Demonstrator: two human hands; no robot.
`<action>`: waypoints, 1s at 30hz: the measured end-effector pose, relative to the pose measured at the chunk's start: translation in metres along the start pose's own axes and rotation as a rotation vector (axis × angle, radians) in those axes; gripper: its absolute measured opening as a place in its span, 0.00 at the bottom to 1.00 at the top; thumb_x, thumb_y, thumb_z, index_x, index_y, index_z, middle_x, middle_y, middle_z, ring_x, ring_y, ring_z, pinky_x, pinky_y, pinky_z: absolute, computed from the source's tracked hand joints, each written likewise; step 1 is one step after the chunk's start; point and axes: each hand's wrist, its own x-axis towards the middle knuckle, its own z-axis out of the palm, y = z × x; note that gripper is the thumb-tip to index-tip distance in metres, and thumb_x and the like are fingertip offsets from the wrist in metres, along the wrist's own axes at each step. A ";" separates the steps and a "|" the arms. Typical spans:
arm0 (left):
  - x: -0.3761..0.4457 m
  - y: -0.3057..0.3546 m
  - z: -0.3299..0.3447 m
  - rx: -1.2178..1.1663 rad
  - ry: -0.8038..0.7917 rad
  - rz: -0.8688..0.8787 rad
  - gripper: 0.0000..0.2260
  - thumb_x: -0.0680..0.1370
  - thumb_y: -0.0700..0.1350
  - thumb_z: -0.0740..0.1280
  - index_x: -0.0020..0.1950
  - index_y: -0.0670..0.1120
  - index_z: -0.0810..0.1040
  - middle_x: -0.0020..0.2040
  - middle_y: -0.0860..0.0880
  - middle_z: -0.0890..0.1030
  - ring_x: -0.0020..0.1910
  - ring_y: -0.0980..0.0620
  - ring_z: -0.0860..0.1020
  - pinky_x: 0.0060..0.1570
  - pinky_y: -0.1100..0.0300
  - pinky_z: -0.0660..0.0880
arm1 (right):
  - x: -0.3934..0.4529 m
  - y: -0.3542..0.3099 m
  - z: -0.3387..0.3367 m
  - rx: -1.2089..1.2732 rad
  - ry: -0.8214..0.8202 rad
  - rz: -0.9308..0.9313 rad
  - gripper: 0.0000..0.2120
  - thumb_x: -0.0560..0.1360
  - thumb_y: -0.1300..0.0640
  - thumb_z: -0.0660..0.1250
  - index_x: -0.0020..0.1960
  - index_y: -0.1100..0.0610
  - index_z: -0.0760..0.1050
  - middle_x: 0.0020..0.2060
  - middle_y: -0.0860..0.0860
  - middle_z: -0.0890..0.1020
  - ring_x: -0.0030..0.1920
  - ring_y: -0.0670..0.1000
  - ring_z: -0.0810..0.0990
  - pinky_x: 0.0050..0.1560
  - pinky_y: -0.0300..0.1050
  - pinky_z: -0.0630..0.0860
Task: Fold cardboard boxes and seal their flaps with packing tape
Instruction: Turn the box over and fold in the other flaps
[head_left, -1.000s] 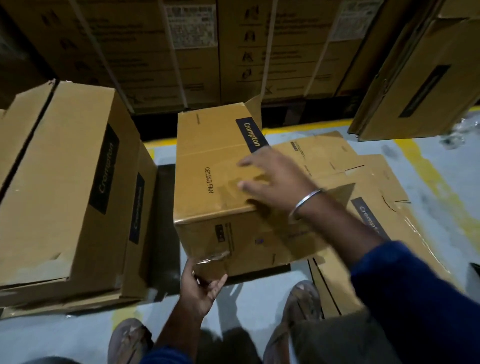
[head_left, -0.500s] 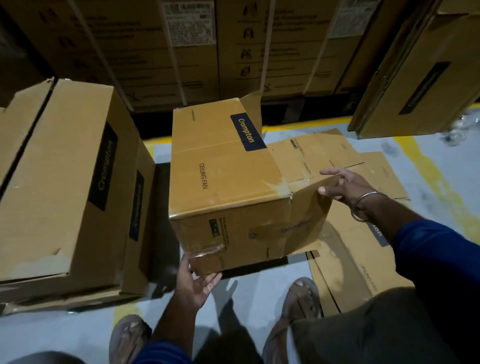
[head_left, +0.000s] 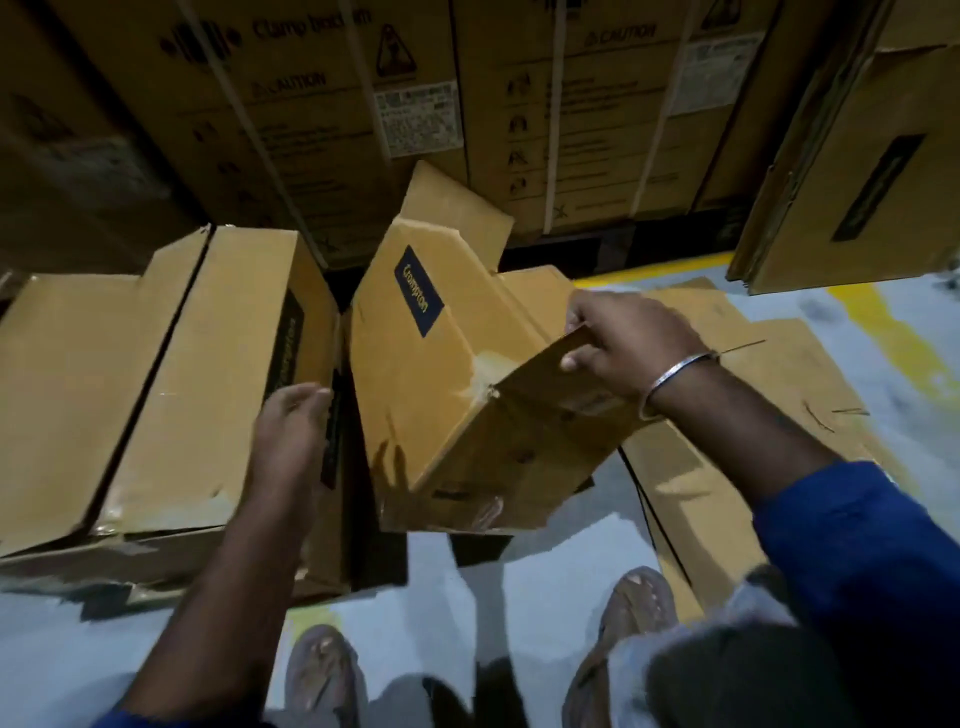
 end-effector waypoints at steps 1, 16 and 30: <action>-0.008 0.002 -0.002 0.051 -0.087 0.016 0.09 0.82 0.53 0.67 0.60 0.55 0.81 0.59 0.49 0.83 0.57 0.49 0.80 0.51 0.52 0.76 | -0.008 -0.016 -0.001 -0.071 -0.004 -0.045 0.12 0.77 0.49 0.73 0.53 0.48 0.71 0.51 0.50 0.80 0.54 0.58 0.79 0.44 0.48 0.67; -0.028 -0.071 0.062 0.560 -0.482 0.107 0.30 0.81 0.57 0.69 0.82 0.55 0.63 0.81 0.45 0.63 0.76 0.41 0.65 0.73 0.42 0.68 | -0.090 -0.127 0.110 -0.334 -0.297 -0.456 0.27 0.79 0.60 0.69 0.74 0.67 0.65 0.64 0.64 0.75 0.60 0.61 0.77 0.55 0.57 0.76; 0.018 -0.058 0.098 1.791 -0.942 1.199 0.24 0.78 0.50 0.73 0.73 0.55 0.73 0.70 0.50 0.76 0.68 0.46 0.70 0.67 0.48 0.69 | -0.085 -0.099 0.134 -0.290 -0.555 -0.387 0.12 0.79 0.57 0.67 0.62 0.54 0.77 0.57 0.56 0.81 0.58 0.60 0.81 0.49 0.51 0.73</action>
